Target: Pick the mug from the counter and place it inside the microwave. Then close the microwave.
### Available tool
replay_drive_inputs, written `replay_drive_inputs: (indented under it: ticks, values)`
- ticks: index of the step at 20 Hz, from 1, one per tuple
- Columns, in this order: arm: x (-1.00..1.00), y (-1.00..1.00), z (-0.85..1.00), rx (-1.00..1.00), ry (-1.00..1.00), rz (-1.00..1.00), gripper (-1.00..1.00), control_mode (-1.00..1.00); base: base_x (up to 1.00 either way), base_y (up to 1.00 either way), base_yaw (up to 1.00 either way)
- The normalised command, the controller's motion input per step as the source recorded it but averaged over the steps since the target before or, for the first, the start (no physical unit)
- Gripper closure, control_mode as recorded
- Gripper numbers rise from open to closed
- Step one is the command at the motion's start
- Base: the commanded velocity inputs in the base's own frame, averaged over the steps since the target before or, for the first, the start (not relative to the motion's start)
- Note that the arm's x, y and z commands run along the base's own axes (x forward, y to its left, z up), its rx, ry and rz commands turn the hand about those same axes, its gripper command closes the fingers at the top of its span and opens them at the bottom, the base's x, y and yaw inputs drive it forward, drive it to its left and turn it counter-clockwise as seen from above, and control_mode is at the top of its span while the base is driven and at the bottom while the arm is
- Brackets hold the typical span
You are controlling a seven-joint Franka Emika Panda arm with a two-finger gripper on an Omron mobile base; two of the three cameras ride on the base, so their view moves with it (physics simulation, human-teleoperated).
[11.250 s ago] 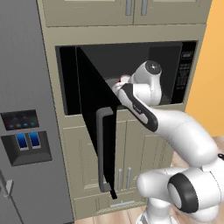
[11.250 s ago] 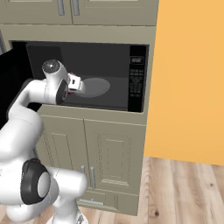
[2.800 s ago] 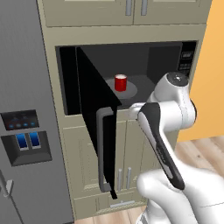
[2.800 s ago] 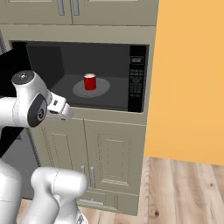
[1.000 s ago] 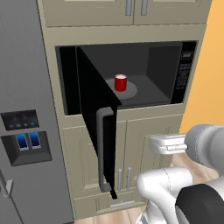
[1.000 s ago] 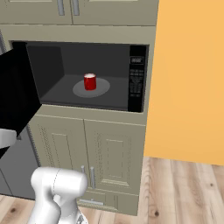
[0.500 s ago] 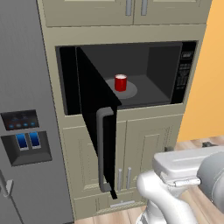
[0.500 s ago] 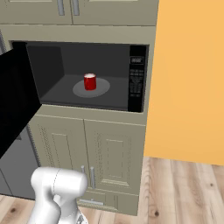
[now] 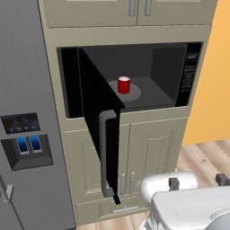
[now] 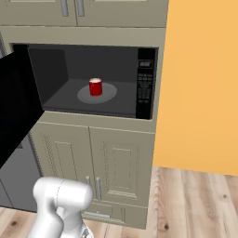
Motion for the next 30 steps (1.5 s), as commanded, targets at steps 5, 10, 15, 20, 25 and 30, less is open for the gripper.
replay_drive_inputs:
  ticks: [5, 10, 15, 20, 25, 30]
  values:
    - [0.0, 0.64, -0.04, -0.06, 0.0, -0.22, -1.0, -1.0, 0.0, 0.0, 0.0]
    - [0.24, 0.63, 0.0, -0.07, 0.0, -0.28, -1.0, -1.0, 0.0, 0.0, 0.0]
    - [0.26, 0.37, 0.0, -0.04, 0.0, -0.26, -1.0, -1.0, 0.0, 0.0, 0.0]
    - [0.29, 0.09, -0.08, -0.01, 0.0, -0.19, -1.0, -1.0, 0.0, 0.0, 0.0]
    - [0.34, 0.0, -0.19, 0.0, 0.0, -0.05, -1.0, -1.0, 0.0, 0.0, 0.0]
    - [0.35, 0.01, -0.05, 0.0, 0.0, 0.0, -1.0, -1.0, 0.0, 0.0, 0.0]
